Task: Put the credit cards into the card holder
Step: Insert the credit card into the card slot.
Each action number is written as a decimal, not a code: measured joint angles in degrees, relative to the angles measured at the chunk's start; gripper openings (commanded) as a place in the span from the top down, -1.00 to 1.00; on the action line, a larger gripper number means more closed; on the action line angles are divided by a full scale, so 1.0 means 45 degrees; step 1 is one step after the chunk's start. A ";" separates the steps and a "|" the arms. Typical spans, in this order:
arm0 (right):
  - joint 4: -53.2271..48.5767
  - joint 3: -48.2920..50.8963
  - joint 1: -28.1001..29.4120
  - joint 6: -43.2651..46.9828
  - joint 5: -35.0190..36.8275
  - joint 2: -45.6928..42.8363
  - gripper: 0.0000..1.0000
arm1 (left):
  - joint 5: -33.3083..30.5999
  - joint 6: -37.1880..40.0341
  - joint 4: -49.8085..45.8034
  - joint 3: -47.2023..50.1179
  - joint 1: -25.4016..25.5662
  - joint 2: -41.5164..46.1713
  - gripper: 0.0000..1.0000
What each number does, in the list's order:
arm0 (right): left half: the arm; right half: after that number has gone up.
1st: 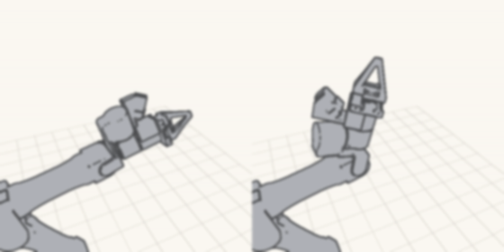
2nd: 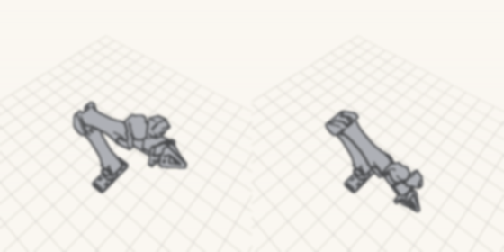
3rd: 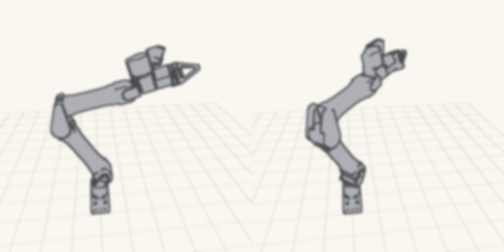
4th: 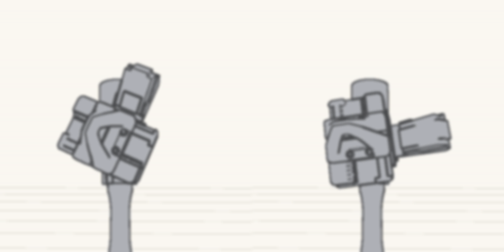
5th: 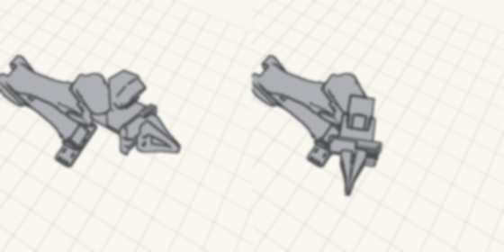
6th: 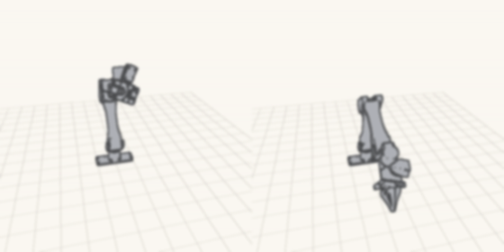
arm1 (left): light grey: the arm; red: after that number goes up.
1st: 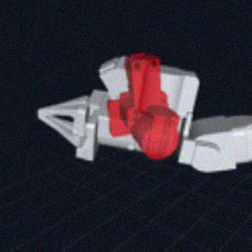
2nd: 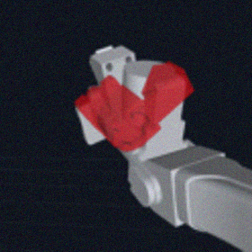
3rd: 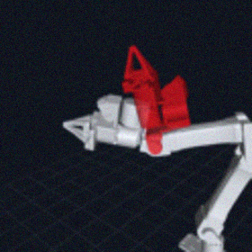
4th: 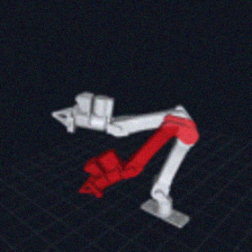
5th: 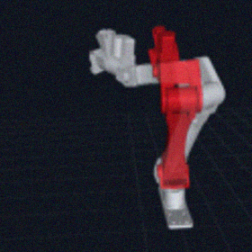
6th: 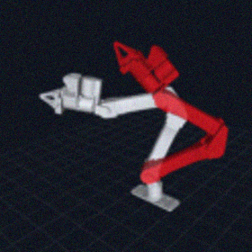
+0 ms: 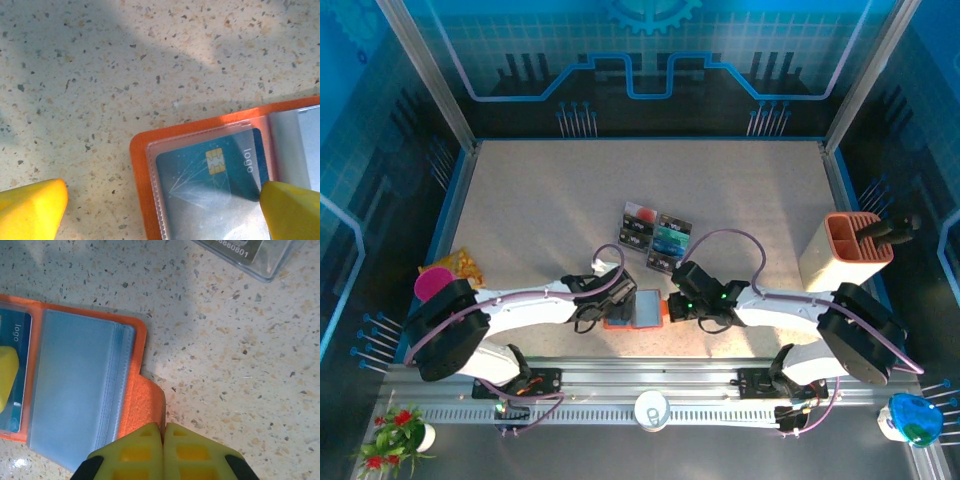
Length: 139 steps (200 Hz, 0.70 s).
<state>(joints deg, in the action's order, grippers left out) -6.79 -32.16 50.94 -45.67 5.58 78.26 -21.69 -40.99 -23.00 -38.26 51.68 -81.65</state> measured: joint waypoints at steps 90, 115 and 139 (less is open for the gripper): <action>-0.0068 0.0078 0.0000 -0.0325 -0.0136 -0.0767 0.56 | -0.0005 0.0034 -0.0155 0.0063 -0.0325 0.0495 -0.99; -0.0350 -0.0024 0.0000 -0.0316 -0.0131 -0.1316 0.57 | 0.0005 0.0112 -0.0277 0.0039 -0.0355 0.0860 -0.98; -0.0539 -0.0330 0.0000 -0.0238 -0.0131 -0.1501 0.65 | 0.0029 0.0121 -0.0491 -0.0087 -0.0355 0.1282 -0.99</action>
<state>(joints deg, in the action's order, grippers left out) -9.21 -33.65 50.94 -46.74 4.99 71.50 -21.56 -40.45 -25.21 -38.65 50.09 -75.88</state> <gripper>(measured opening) 0.193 0.992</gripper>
